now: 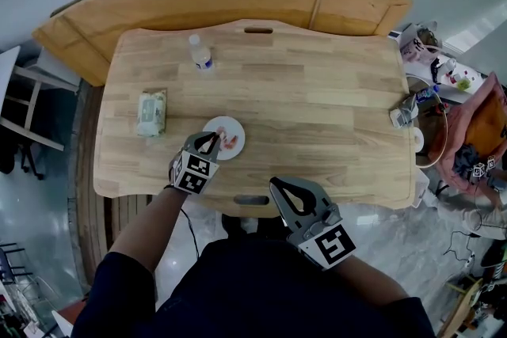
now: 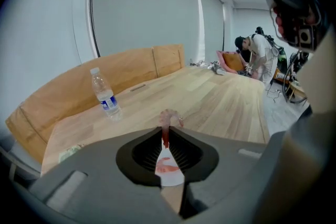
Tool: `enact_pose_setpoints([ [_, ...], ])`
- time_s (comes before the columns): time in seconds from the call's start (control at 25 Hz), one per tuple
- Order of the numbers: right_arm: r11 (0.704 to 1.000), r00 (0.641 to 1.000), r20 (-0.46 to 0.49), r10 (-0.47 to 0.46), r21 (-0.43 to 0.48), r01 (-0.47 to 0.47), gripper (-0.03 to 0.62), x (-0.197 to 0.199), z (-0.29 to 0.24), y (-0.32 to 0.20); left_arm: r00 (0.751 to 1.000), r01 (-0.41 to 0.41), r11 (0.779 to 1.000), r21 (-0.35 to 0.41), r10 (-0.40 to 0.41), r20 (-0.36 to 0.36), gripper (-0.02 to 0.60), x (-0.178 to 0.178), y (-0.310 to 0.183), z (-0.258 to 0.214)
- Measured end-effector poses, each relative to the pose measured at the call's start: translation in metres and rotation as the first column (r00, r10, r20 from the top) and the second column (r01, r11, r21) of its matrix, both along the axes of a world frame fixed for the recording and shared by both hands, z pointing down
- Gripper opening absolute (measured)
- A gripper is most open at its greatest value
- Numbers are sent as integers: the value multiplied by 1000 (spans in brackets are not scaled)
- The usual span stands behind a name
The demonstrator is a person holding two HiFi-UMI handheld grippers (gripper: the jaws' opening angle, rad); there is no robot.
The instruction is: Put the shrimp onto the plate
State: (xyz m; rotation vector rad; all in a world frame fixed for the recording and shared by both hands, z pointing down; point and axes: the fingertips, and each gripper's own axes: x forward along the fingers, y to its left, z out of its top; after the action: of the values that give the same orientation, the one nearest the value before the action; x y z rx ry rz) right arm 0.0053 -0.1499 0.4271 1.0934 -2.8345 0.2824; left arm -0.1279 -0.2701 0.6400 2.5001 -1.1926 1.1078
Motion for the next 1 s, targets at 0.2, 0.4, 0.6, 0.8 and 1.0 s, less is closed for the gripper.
enact_pose_setpoints([
  [0.2, 1000, 1000, -21, -16, 14, 16, 9, -2, 1, -6, 998, -13, 999, -41, 16, 64, 44, -8, -16, 32],
  [0.4, 1000, 999, -27, -21, -3, 21, 9, 1, 8, -11, 992, -34, 995, -90, 45, 120, 44, -10, -28, 64],
  [0.6, 999, 1000, -22, -12, -30, 12, 9, 6, 16, -16, 977, -63, 989, -136, 89, 196, 44, -12, -37, 89],
  [0.8, 999, 1000, -24, -13, -45, 12, 9, 8, 20, -18, 954, -117, 980, -162, 157, 257, 44, -9, -41, 102],
  [1.0, 998, 1000, -17, -8, -56, 7, 9, 8, 21, -24, 935, -159, 968, -192, 210, 285, 44, -8, -44, 111],
])
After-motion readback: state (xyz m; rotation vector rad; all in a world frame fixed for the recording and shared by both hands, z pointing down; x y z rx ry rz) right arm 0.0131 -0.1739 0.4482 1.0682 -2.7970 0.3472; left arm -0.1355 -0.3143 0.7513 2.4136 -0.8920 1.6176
